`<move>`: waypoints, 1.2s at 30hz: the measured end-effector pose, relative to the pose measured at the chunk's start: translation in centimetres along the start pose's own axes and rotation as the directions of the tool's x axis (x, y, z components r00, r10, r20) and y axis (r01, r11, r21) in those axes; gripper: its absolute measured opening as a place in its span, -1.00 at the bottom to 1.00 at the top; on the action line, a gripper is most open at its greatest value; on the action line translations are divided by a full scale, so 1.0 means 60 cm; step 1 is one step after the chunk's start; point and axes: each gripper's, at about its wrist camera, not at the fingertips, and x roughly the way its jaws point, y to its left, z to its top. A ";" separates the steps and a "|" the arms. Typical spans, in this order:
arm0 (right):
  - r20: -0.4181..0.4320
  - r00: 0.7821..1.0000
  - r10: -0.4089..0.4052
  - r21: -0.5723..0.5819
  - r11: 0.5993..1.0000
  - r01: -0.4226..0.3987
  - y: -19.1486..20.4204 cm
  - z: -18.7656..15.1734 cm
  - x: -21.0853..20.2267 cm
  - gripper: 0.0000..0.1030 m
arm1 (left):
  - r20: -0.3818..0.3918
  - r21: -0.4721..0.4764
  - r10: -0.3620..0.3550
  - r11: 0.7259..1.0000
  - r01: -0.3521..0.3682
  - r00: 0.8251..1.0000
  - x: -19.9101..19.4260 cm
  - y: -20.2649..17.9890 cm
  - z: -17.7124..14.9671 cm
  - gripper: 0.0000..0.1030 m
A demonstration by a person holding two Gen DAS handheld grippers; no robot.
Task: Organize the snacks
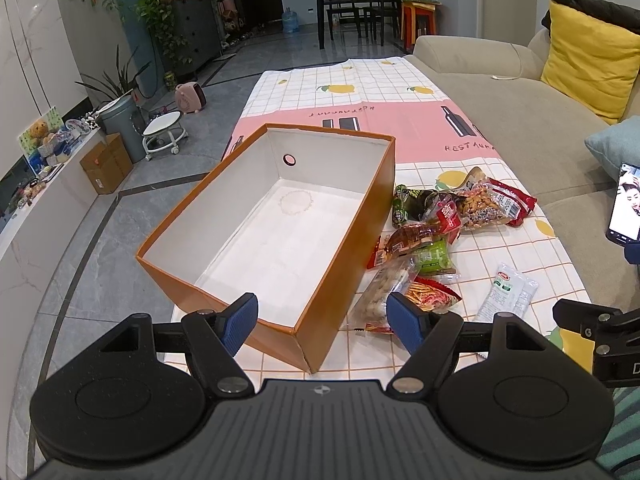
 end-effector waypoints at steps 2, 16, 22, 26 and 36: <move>0.000 1.000 0.000 -0.001 1.000 0.000 0.001 0.000 0.000 0.93 | -0.001 0.001 -0.001 1.000 0.001 1.000 0.000 -0.001 -0.001 0.68; -0.006 1.000 -0.001 -0.003 1.000 0.001 0.003 0.000 0.000 0.93 | -0.004 0.000 -0.005 1.000 0.005 1.000 0.001 0.000 0.000 0.68; -0.020 1.000 0.008 -0.002 1.000 -0.008 0.001 -0.002 0.008 0.93 | -0.018 0.033 -0.057 0.998 0.058 0.998 0.008 -0.012 0.000 0.66; -0.053 0.998 0.040 0.010 0.999 -0.039 -0.007 -0.004 0.023 0.93 | -0.045 0.087 -0.115 0.989 0.118 0.992 0.016 -0.033 0.001 0.60; -0.165 0.984 0.071 0.058 0.996 -0.063 -0.033 -0.011 0.096 0.72 | -0.157 0.142 -0.202 0.964 0.225 0.967 0.081 -0.077 0.004 0.42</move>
